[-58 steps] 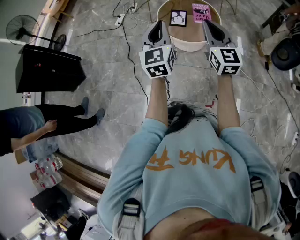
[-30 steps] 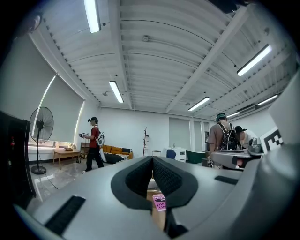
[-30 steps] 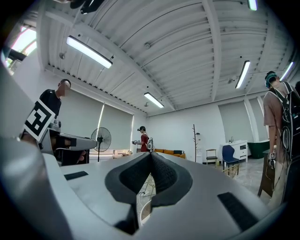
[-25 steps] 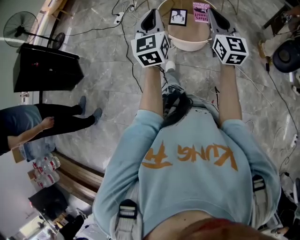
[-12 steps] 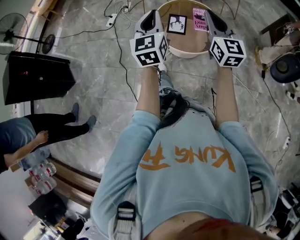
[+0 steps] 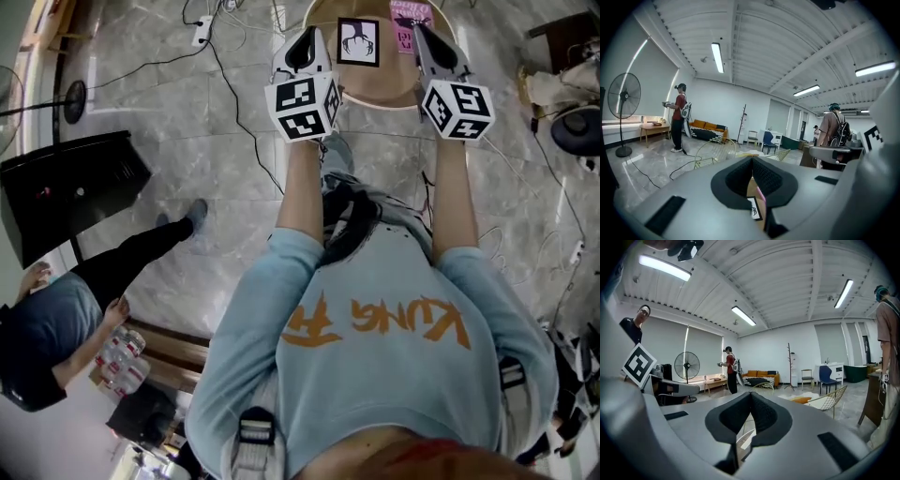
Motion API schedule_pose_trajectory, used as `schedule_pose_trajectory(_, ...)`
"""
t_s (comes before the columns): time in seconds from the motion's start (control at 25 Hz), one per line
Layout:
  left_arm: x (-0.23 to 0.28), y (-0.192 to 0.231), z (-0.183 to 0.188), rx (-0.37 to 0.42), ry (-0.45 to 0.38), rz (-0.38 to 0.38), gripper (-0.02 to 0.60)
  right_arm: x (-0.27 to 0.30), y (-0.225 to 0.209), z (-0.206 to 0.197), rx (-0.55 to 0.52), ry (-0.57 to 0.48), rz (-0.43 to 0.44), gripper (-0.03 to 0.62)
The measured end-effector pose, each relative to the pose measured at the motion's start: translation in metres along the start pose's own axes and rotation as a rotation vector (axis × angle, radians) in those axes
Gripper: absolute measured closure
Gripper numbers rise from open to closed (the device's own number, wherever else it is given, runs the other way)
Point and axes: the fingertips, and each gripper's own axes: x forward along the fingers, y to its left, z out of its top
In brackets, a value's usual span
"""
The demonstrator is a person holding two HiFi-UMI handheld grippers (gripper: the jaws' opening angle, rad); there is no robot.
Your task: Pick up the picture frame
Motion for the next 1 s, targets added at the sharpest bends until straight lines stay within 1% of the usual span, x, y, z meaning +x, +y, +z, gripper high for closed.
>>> schedule_pose_trajectory(0.2,0.074,0.045,-0.022,-0.036,0.097,-0.031,0.561,0.081,-0.013,-0.023,0.025,0.096,-0.036,0.597)
schedule_pose_trajectory(0.36,0.12,0.066,-0.048,-0.076,0.174,-0.06,0.56,0.123,-0.022,-0.044,0.055,0.162,-0.069,0.597)
schedule_pose_trajectory(0.52,0.147,0.066,-0.083,-0.102,0.266,-0.095,0.56,0.136,-0.032,-0.078,0.086,0.245,-0.102,0.597)
schedule_pose_trajectory(0.6,0.162,0.066,-0.098,-0.108,0.3,-0.099,0.56,0.143,-0.041,-0.096,0.105,0.281,-0.112,0.597)
schedule_pose_trajectory(0.8,0.194,0.067,-0.139,-0.113,0.367,-0.07,0.561,0.158,-0.058,-0.148,0.147,0.357,-0.096,0.597)
schedule_pose_trajectory(1.0,0.21,0.064,-0.189,-0.105,0.457,-0.054,0.56,0.166,-0.07,-0.203,0.199,0.441,-0.076,0.597)
